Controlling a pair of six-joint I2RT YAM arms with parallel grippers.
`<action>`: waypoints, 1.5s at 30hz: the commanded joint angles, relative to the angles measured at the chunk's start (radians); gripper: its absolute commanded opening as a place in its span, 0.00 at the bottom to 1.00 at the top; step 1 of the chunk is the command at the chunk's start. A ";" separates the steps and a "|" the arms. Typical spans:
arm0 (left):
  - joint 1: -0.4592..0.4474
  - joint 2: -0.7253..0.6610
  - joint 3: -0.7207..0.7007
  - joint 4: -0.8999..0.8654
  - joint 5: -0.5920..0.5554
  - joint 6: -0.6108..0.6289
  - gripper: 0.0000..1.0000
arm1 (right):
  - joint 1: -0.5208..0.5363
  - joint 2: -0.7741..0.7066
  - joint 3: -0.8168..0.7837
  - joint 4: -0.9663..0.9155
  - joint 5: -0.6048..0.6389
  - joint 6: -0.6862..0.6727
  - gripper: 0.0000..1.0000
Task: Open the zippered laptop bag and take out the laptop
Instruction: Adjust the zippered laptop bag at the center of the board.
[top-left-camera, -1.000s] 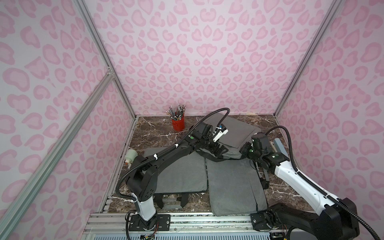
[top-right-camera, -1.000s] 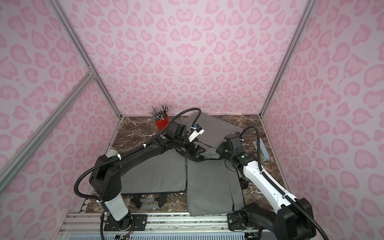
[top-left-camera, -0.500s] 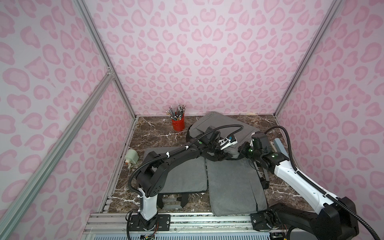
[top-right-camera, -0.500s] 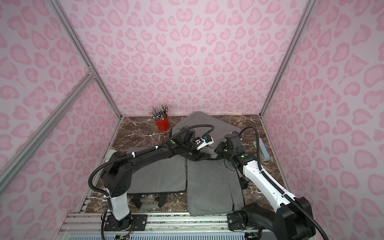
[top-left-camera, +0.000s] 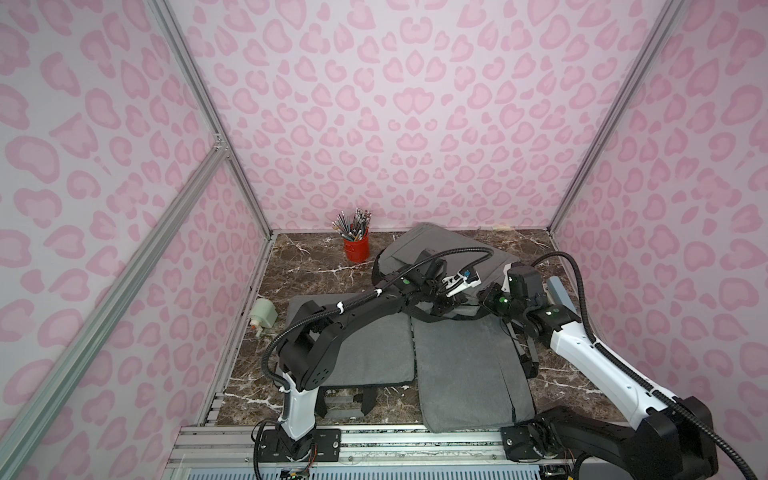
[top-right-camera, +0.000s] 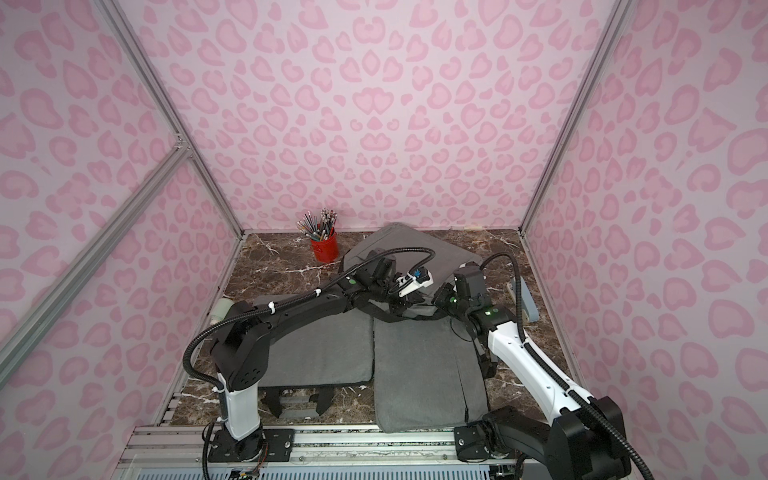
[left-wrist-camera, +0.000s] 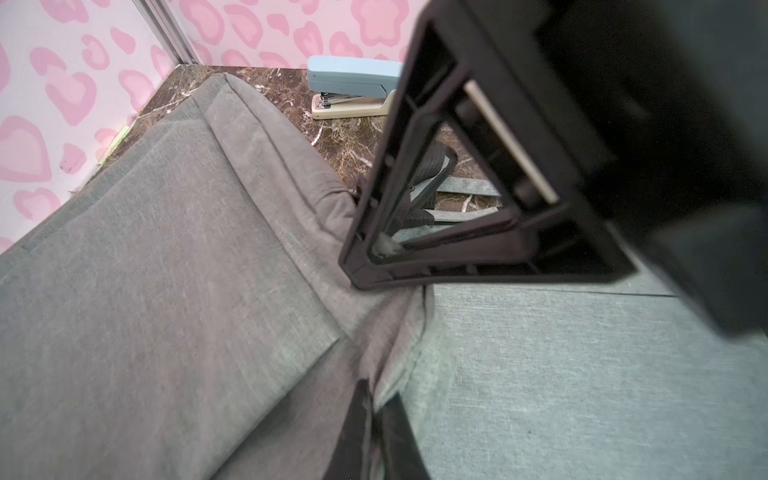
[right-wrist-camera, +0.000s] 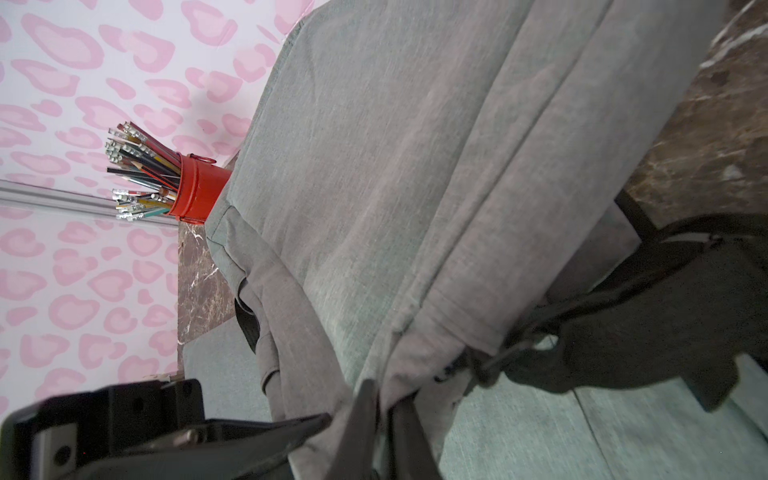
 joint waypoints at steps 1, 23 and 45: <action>0.018 0.014 0.047 -0.010 0.040 -0.091 0.03 | -0.044 -0.028 -0.023 0.066 -0.043 -0.111 0.31; 0.068 0.134 0.290 -0.139 0.244 -0.371 0.03 | -0.247 -0.312 -0.452 0.532 -0.379 -0.311 0.25; 0.070 0.142 0.329 -0.170 0.267 -0.390 0.03 | -0.210 0.057 -0.235 0.524 -0.232 -0.407 0.15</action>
